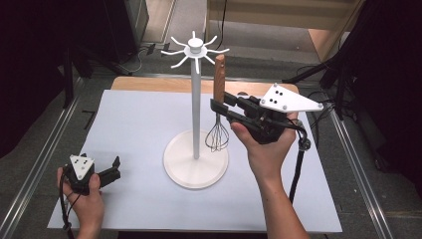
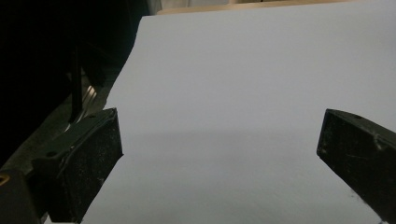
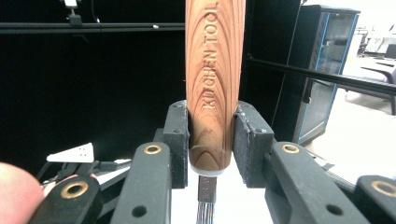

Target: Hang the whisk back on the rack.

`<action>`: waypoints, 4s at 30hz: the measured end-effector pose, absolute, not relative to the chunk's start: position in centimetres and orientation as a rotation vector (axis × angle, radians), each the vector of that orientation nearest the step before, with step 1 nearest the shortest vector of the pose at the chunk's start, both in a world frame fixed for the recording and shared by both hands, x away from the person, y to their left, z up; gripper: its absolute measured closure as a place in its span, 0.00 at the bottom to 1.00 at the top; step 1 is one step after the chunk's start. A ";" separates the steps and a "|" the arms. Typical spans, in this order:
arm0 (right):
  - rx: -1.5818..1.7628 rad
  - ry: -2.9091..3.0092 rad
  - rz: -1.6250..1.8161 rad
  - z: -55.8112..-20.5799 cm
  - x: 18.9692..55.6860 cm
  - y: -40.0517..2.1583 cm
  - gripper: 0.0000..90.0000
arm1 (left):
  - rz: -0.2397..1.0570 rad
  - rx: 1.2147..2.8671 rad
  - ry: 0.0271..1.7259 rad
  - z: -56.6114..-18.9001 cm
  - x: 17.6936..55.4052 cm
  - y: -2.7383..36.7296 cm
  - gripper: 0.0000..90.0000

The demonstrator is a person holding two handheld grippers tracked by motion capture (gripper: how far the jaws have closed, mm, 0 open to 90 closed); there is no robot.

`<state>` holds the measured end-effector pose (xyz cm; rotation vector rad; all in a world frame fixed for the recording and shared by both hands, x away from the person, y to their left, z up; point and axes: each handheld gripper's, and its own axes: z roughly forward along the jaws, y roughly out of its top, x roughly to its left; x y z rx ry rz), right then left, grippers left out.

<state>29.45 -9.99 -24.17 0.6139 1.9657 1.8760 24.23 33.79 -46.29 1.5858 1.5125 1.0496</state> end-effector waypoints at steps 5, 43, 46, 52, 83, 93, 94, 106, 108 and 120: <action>0.619 1.962 1.873 -24.3 29.7 -9.8 0.79 | 1.047 1.585 1.513 -46.3 24.2 33.8 0.01; 0.581 1.880 1.868 -25.3 29.4 -9.8 0.52 | 1.051 1.585 1.511 -46.3 24.2 33.8 0.01; 0.592 1.859 1.848 -25.5 29.3 -10.3 0.43 | 1.051 1.584 1.510 -46.3 24.3 33.8 0.01; 0.654 1.836 1.796 -26.5 29.3 -11.5 0.27 | 1.054 1.582 1.509 -46.3 24.3 33.7 0.01; 0.940 1.786 1.606 -36.8 29.0 -18.7 0.03 | 1.055 1.590 1.506 -46.3 24.3 33.7 0.01; 1.027 1.735 1.517 -39.5 28.7 -20.6 0.00 | 1.053 1.586 1.506 -46.3 24.2 33.7 0.01; 1.032 1.740 1.521 -39.8 28.6 -20.9 0.00 | 1.053 1.586 1.506 -46.3 24.3 33.7 0.01; 1.104 1.756 1.469 -42.8 27.6 -23.4 0.00 | 1.056 1.588 1.506 -46.3 24.2 33.7 0.01; 1.112 1.757 1.457 -43.2 27.4 -23.8 0.00 | 1.057 1.588 1.506 -46.3 24.2 33.7 0.01; 1.174 1.733 1.424 -45.3 26.1 -26.5 0.00 | 1.065 1.595 1.502 -46.3 24.2 33.6 0.01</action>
